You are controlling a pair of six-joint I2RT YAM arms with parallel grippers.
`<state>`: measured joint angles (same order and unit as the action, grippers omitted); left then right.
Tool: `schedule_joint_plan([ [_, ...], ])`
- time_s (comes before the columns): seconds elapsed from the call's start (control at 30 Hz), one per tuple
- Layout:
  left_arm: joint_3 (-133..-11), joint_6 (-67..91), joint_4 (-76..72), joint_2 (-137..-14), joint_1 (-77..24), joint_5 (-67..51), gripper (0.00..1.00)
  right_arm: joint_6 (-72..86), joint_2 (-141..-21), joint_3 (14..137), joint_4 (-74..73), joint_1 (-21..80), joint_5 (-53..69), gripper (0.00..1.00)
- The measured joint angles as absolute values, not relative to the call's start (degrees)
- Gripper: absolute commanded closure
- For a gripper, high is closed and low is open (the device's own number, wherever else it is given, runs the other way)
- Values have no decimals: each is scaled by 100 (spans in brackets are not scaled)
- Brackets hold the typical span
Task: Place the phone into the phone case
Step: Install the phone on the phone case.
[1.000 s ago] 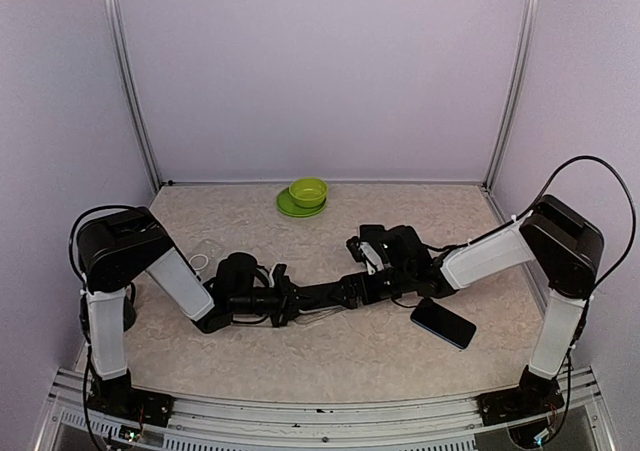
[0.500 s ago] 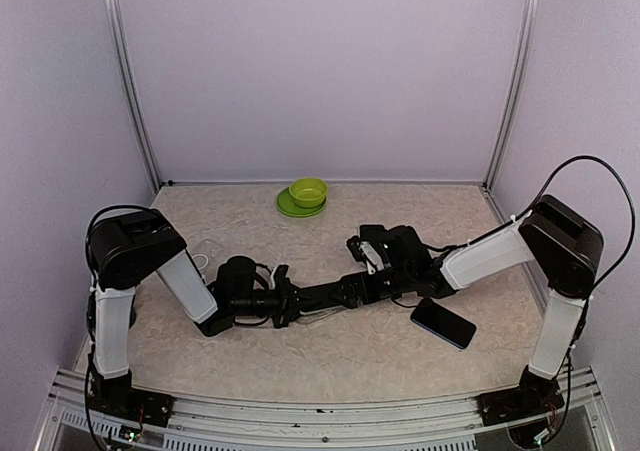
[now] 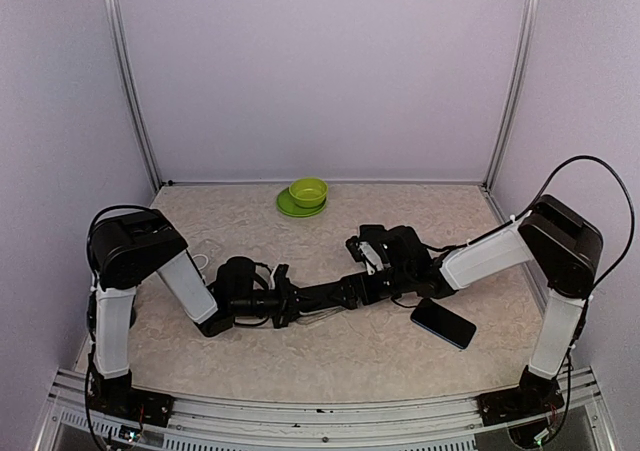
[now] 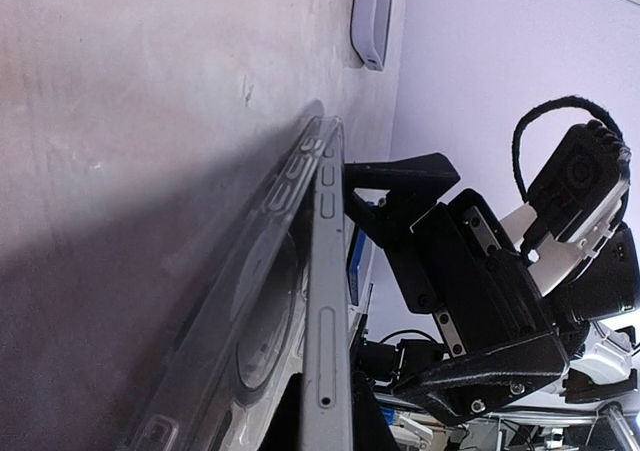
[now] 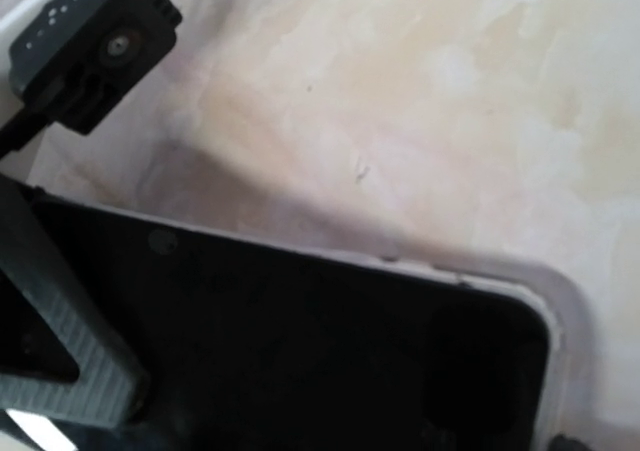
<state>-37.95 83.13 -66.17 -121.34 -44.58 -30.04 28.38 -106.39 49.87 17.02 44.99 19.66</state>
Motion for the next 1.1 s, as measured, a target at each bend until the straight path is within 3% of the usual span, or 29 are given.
schedule_joint_plan([
  [1.1, -3597, 7338, -6204, -11347, -4611, -3286, 100, 3098, -10101, 4700, 1337, 4016, 2989, 0],
])
